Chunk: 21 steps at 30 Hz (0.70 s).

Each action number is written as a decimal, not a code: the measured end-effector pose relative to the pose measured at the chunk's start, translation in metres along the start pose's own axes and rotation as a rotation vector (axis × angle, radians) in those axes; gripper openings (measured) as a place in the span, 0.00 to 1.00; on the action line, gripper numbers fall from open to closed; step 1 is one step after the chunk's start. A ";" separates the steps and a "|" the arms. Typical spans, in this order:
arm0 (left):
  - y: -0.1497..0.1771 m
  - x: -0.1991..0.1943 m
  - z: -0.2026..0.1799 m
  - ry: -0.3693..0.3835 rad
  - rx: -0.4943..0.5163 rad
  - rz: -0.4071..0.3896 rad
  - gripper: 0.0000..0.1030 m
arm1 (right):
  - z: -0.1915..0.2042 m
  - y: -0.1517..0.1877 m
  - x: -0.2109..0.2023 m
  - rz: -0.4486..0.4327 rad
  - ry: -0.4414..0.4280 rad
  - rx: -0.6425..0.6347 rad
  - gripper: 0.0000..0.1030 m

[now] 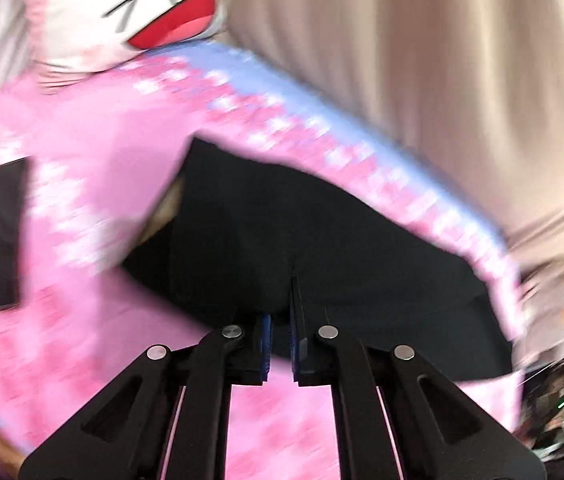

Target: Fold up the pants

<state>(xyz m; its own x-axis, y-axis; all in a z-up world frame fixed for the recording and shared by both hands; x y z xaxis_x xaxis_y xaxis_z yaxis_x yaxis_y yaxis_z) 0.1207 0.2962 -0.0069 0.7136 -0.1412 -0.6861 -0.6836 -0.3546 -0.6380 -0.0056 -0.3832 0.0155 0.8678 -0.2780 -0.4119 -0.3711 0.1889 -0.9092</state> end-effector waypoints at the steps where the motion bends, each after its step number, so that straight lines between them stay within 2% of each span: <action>1: 0.008 0.006 0.005 -0.054 0.019 0.029 0.09 | 0.002 0.004 0.007 0.017 -0.006 0.012 0.56; 3: 0.031 0.020 0.020 -0.185 0.084 0.087 0.11 | 0.003 0.009 0.015 0.045 -0.008 0.043 0.56; 4: 0.037 0.020 0.024 -0.233 0.095 0.079 0.13 | 0.004 0.009 0.016 0.045 -0.013 0.051 0.56; 6: 0.042 0.004 0.017 -0.266 0.113 0.006 0.12 | 0.003 0.007 0.013 0.036 -0.011 0.055 0.56; 8: 0.042 -0.006 0.000 -0.292 0.157 -0.060 0.17 | -0.004 0.002 0.010 0.032 0.001 0.059 0.57; 9: 0.041 -0.013 -0.015 -0.307 0.182 -0.109 0.30 | -0.011 -0.002 0.011 0.035 0.007 0.070 0.59; 10: 0.040 -0.018 -0.027 -0.302 0.196 -0.144 0.48 | -0.016 -0.004 0.012 0.038 0.011 0.081 0.61; 12: 0.030 -0.020 -0.052 -0.234 0.201 -0.184 0.64 | -0.035 -0.014 0.023 0.056 0.025 0.108 0.66; 16: 0.039 -0.015 -0.099 -0.121 0.216 -0.194 0.64 | -0.063 -0.026 0.070 0.139 0.030 0.110 0.67; 20: 0.049 0.011 -0.132 -0.077 0.240 -0.155 0.64 | -0.079 -0.026 0.137 0.242 0.002 0.094 0.66; 21: 0.053 0.020 -0.140 -0.072 0.245 -0.138 0.64 | -0.079 -0.024 0.154 0.277 -0.035 0.101 0.58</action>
<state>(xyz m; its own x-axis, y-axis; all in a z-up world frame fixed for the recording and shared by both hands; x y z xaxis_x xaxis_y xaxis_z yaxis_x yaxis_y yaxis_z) 0.1200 0.1448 -0.0051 0.7957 -0.0378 -0.6045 -0.6037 -0.1309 -0.7864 0.1107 -0.5045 -0.0305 0.7496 -0.1704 -0.6396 -0.5621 0.3462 -0.7511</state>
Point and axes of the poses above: each gripper's, at about its wrist camera, not at the fingertips, and x roughly the way its jaws point, z to its left, y to its underside, the point moved 2 cm from there along x, roughly the way its jaws point, and after that the axes turned 13 degrees about -z, right-handed, at the moved point
